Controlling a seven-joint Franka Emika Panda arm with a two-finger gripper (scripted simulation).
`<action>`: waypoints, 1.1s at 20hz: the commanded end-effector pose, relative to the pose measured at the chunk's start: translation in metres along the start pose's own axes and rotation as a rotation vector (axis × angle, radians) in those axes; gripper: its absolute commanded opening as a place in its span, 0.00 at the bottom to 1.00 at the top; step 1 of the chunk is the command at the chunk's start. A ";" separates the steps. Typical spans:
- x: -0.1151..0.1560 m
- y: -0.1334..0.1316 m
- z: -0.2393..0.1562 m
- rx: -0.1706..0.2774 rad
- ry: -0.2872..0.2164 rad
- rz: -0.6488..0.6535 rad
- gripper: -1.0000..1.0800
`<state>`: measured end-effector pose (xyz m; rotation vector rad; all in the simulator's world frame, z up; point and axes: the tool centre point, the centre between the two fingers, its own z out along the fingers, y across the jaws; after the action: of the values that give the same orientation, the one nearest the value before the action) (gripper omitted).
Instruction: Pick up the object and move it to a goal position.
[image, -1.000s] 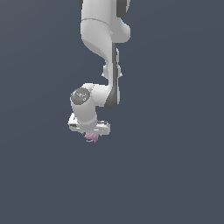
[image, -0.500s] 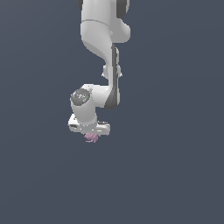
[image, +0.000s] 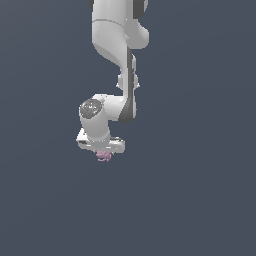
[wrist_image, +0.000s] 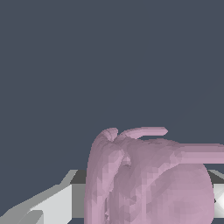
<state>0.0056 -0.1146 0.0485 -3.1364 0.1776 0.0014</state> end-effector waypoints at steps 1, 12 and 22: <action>-0.002 0.004 -0.008 0.000 0.001 0.000 0.00; -0.030 0.041 -0.078 0.001 0.001 0.001 0.00; -0.064 0.090 -0.170 0.002 0.001 0.001 0.00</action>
<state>-0.0621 -0.1907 0.2059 -3.1351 0.1800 -0.0018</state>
